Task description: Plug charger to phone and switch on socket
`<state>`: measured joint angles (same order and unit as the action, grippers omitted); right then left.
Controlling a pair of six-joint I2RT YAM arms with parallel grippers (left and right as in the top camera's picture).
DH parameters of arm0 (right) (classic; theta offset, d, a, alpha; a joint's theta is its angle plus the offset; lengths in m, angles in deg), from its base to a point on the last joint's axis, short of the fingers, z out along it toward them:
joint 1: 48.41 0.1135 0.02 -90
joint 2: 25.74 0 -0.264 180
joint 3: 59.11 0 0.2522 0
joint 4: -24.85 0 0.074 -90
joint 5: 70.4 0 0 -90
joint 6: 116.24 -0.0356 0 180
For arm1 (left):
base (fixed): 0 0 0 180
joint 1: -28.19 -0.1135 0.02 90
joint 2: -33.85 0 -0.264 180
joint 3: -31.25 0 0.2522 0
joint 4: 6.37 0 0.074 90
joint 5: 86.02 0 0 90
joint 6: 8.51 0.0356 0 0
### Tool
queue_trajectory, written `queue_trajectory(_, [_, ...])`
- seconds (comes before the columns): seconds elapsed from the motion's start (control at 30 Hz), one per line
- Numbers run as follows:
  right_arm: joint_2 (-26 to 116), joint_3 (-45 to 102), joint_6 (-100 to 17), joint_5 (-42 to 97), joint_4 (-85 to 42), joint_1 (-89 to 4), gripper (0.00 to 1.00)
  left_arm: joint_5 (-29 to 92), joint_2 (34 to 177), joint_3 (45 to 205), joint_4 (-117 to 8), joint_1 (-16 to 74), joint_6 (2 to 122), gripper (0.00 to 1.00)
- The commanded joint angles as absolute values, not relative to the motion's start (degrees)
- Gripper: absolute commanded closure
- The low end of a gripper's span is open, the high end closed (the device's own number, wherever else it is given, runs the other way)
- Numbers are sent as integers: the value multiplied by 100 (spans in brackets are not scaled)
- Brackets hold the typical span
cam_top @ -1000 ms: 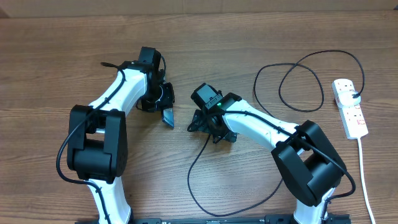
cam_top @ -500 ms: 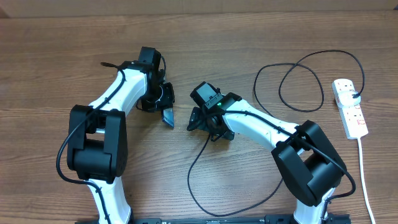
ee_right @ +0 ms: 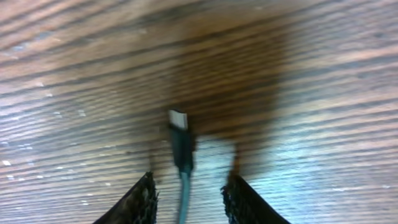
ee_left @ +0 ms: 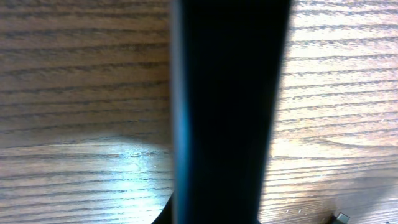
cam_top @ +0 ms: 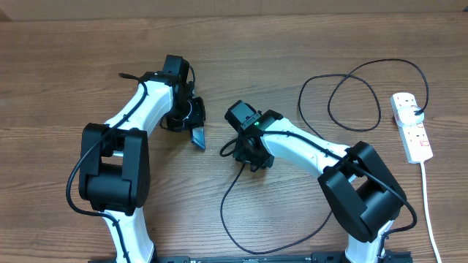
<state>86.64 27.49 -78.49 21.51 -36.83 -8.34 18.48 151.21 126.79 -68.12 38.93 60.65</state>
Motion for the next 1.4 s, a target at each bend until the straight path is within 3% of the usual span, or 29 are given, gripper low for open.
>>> queue_trajectory(0.0, [8758, 2740, -7899, 1998, -3548, -731, 67, 2056, 15182, 12671, -6809, 3860, 6140, 96])
queue_trajectory(0.73, [8911, 2740, -8004, 1299, -3419, -578, 80, 2054, 15182, 12671, -6766, 3860, 6225, 96])
queue_trajectory(1.07, [8911, 2740, -7980, 1205, -3375, -578, 79, 2054, 15182, 12671, -6766, 3860, 6223, 96])
queue_trajectory(1.23, [8909, 2740, -7893, 1216, -3333, -578, 96, 2054, 15182, 12671, -6768, 3860, 6223, 96])
queue_trajectory(1.37, [8876, 2751, -7866, 1334, -3355, -578, 96, 1951, 15182, 12671, -6792, 3858, 6216, 96])
